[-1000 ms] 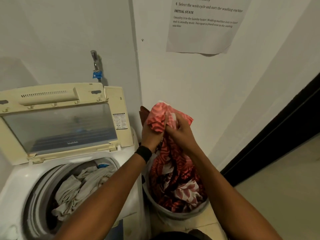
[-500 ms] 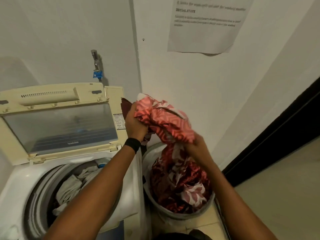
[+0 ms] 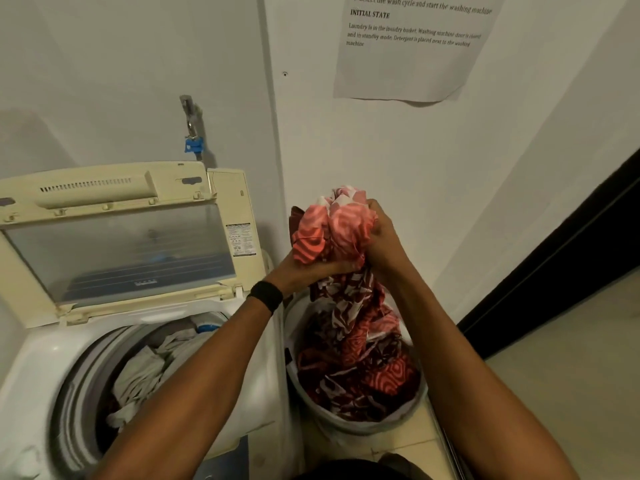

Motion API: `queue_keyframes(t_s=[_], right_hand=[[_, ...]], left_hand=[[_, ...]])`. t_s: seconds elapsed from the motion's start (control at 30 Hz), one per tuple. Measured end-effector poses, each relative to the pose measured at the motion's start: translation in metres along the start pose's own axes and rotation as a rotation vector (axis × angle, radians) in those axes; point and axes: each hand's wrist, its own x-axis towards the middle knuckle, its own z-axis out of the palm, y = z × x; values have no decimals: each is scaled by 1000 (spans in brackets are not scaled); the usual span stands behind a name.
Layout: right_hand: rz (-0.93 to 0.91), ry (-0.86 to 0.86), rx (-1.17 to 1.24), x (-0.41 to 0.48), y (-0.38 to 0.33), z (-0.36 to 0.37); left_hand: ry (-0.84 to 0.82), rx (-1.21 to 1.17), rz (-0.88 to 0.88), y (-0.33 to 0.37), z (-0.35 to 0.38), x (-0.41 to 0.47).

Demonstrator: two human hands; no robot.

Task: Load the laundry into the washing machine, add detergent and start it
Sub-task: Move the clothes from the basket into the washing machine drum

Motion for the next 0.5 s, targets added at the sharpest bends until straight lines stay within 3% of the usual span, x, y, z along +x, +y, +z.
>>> queue_keyframes(t_s=[0.13, 0.27, 0.43, 0.5], right_hand=[[-26, -211, -16, -1, -11, -8], [-205, -229, -335, -7, 1, -39], [221, -327, -395, -48, 113, -20], [230, -292, -421, -65, 140, -13]], left_hand=[[328, -52, -63, -1, 15, 1], [542, -299, -74, 9, 6, 4], [490, -339, -11, 23, -1, 15], [514, -290, -3, 22, 0, 19]])
